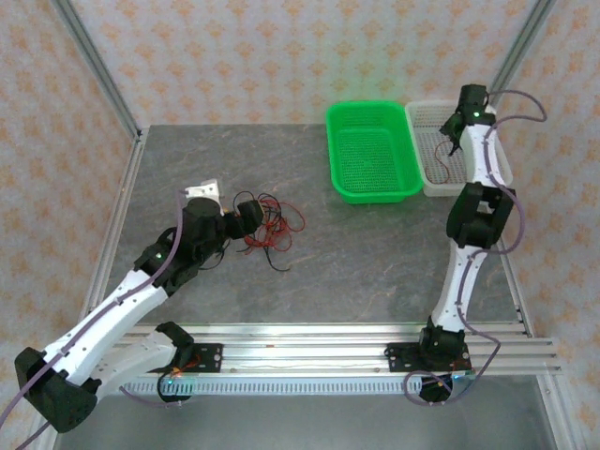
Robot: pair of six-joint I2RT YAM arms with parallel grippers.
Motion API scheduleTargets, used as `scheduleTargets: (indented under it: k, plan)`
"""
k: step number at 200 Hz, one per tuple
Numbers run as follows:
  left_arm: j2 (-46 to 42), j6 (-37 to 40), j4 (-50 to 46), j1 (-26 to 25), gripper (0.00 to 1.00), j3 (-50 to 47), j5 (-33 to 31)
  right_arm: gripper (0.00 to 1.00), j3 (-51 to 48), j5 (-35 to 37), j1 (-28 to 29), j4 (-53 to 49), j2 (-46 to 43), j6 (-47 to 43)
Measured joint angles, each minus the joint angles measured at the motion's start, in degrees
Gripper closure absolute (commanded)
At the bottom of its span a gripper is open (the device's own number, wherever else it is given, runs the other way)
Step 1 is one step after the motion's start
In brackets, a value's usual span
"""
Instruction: Untangle the cables
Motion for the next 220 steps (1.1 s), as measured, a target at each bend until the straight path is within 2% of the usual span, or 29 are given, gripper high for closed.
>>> scheduleTargets:
  k: [53,86,142,187,220]
  plan:
    - [9.1,-0.8,-1.0,0.1,0.18,4.0,0.7,0.30,-26.9,2.8,2.7,5.7,-30.3,-0.3]
    - [17.5,-1.2,-1.0,0.4,0.21,7.1,2.5,0.30,-42.9,1.8,7.0,9.7,-43.2,0.2]
    - [34.0,-1.0,-0.8,0.4,0.30,14.6,2.3,0.31,-62.8,-2.7,8.7,13.0,-57.6,2.8]
    - [44.7,-0.6,-0.6,0.4,0.38,20.2,-0.5,0.35,-71.6,-5.8,9.1,15.9,-65.9,4.5]
    - [48.7,-0.7,0.2,0.4,0.52,21.7,-2.1,0.42,-74.9,-8.1,9.1,17.2,-67.4,5.6]
